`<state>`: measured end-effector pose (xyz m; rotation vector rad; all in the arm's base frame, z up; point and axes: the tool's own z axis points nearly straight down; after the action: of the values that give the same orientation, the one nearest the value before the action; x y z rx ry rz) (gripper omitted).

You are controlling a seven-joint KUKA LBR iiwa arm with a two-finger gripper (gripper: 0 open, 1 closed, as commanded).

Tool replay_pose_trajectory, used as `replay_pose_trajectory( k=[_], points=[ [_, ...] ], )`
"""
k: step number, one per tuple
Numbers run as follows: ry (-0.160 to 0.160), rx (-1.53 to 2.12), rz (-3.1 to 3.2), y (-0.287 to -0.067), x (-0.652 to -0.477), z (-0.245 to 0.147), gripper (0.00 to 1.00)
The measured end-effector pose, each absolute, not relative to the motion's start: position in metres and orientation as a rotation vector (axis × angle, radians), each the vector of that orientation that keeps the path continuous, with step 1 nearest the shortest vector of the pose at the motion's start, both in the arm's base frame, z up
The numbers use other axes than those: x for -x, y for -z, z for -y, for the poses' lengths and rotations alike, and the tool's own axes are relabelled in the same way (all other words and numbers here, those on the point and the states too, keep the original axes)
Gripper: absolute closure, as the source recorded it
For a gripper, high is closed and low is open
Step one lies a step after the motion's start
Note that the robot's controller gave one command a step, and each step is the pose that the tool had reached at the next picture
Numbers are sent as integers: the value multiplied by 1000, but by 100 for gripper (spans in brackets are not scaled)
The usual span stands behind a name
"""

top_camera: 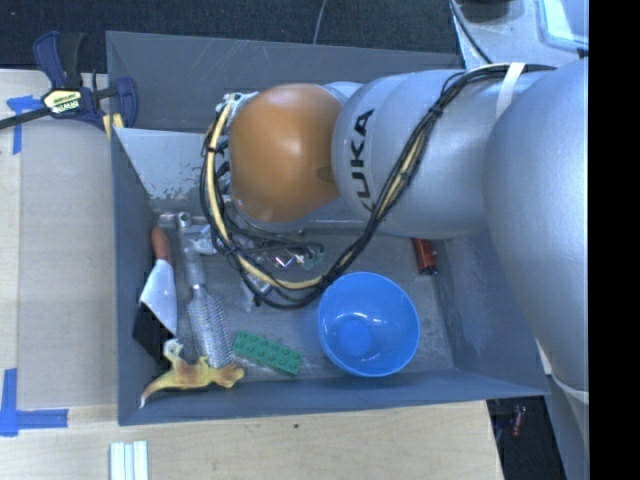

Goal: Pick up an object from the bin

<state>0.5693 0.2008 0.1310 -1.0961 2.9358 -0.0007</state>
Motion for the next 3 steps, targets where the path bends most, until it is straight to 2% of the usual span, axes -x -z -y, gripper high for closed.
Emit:
replay_pose_trajectory(
  k=[1, 2, 3],
  points=[
    [3, 1537, -2727, -88, -575, -200, 0],
    [2, 1669, -2646, -71, -587, -210, 100],
    [2, 1668, -2646, -71, -587, -210, 100]
  ],
)
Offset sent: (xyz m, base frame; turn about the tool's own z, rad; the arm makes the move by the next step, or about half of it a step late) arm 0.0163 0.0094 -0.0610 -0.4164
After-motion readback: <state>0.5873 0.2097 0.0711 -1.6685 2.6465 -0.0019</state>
